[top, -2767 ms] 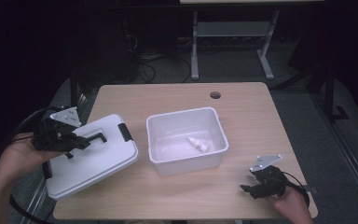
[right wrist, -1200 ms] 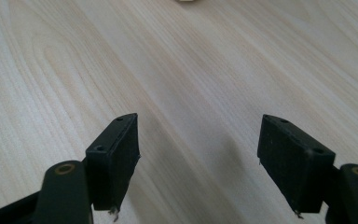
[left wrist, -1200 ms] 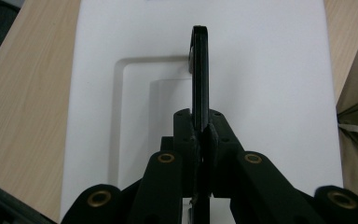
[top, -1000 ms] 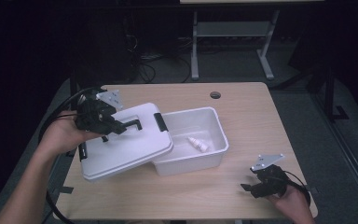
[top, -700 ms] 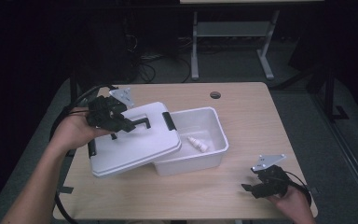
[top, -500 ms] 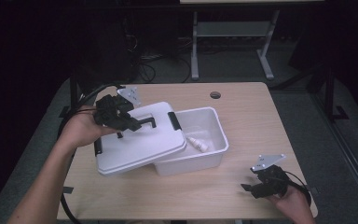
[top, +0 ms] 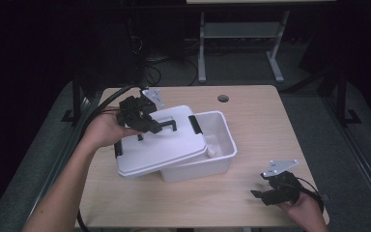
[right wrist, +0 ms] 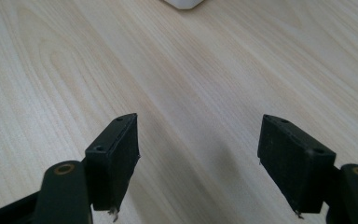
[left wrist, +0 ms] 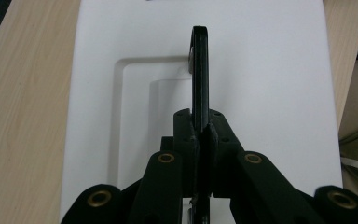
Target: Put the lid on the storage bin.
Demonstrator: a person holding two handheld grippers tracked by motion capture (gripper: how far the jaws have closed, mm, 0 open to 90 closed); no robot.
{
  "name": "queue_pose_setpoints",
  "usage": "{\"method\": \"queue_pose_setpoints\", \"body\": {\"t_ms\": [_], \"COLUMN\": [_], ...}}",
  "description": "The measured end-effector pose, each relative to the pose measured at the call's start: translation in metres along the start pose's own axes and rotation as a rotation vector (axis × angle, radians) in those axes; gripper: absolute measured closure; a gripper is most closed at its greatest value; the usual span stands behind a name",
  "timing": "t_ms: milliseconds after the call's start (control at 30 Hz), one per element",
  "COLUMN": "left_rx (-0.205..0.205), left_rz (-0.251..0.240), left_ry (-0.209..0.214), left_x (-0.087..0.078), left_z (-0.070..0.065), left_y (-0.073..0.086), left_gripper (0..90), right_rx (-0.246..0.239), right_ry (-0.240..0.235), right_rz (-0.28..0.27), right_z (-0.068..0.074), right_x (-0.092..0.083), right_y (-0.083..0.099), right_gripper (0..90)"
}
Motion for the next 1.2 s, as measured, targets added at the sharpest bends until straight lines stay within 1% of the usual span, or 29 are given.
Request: {"method": "queue_pose_setpoints", "body": {"t_ms": [33,200,367,500,600,633,800,933,1133,1200], "left_rx": [0.006,0.003,0.005,0.011,0.009,0.017,0.021,0.033,0.05,0.049], "left_rz": [0.003,-0.012,-0.006,-0.004,-0.013,-0.006,-0.006,-0.017,-0.017,-0.025], "left_ry": [0.0,0.006,0.006,0.01,0.017,0.021,0.024,0.03,0.04,0.045], "left_x": [0.001,0.008,0.014,0.018,0.021,0.021,0.025,0.028,0.036,0.038], "left_z": [0.001,0.002,0.004,0.004,0.004,0.004,0.005,0.005,0.005,0.004], "left_y": [-0.001,-0.01,-0.015,-0.02,-0.024,-0.025,-0.032,-0.04,-0.05,-0.053], "left_gripper": [84.0,84.0,84.0,84.0,84.0,84.0,84.0,84.0,84.0,84.0], "right_rx": [-0.001,-0.002,0.005,0.0,-0.002,-0.003,0.006,0.005,0.006,0.011], "right_ry": [0.0,-0.002,-0.001,0.0,-0.002,-0.003,-0.006,-0.007,-0.011,-0.013], "right_rz": [0.0,-0.001,-0.005,-0.003,-0.002,-0.004,-0.009,-0.009,-0.005,-0.003], "right_z": [0.0,0.0,-0.001,-0.001,0.0,0.0,0.0,0.0,0.001,0.002], "right_x": [0.0,0.0,-0.002,-0.001,-0.001,-0.001,-0.003,-0.003,-0.002,-0.002], "right_y": [0.0,0.001,0.002,0.002,0.002,0.002,0.002,0.004,0.005,0.005], "right_gripper": [28.4,28.4,27.9,27.9,27.7,27.7,27.6,27.5,27.5,27.5]}}
Point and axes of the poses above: each handheld gripper's, and its own axes: x roughly forward along the jaws, y roughly out of its underside, z roughly to its left, the point moved 8 cm from there along x, roughly forward along the jaws, and after that the axes turned 8 degrees about y, right-handed, at the moved point
